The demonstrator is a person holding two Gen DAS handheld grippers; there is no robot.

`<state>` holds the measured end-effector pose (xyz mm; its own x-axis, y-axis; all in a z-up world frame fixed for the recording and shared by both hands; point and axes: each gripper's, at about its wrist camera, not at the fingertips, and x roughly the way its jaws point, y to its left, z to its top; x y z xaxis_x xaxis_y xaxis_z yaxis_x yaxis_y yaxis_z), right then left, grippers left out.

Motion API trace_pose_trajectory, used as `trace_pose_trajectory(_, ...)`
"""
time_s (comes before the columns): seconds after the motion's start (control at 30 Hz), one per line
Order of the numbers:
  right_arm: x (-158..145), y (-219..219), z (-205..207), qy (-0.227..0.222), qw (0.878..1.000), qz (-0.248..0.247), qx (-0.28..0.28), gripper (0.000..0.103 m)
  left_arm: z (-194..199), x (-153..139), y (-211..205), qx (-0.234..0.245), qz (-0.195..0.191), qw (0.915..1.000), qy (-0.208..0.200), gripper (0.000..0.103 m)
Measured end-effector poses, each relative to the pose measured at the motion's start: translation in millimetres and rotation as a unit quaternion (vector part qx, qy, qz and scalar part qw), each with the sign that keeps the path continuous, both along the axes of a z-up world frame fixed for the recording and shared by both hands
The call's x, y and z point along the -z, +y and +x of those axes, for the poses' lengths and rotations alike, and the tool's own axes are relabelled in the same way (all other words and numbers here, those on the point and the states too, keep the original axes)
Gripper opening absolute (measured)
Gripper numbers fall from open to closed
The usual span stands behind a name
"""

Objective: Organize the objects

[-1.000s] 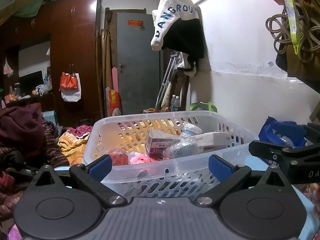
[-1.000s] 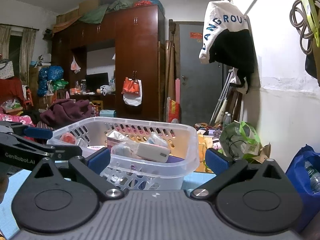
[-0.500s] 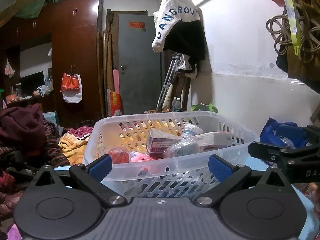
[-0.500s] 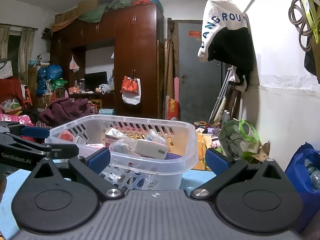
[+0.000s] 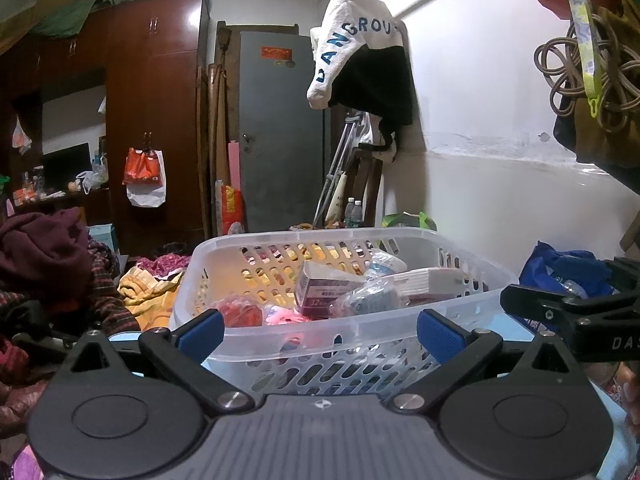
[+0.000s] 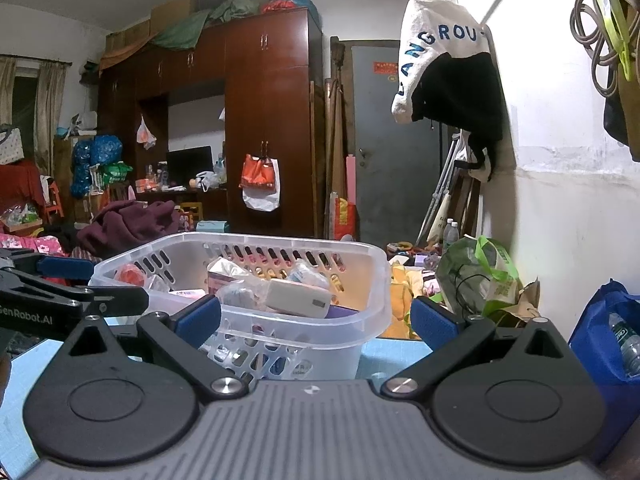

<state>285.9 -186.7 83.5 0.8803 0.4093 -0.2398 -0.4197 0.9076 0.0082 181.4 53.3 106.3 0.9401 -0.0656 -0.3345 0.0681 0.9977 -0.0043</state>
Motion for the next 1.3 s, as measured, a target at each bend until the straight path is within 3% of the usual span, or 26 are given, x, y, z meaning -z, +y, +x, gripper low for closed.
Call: trace_pose_trajectory(1.3,5.4,1.1,-1.7,0.002,1.0,-0.007,-0.007,0.103,0.7,1.5,-2.9,-0.003,-0.005,1.0,-0.003,0.103)
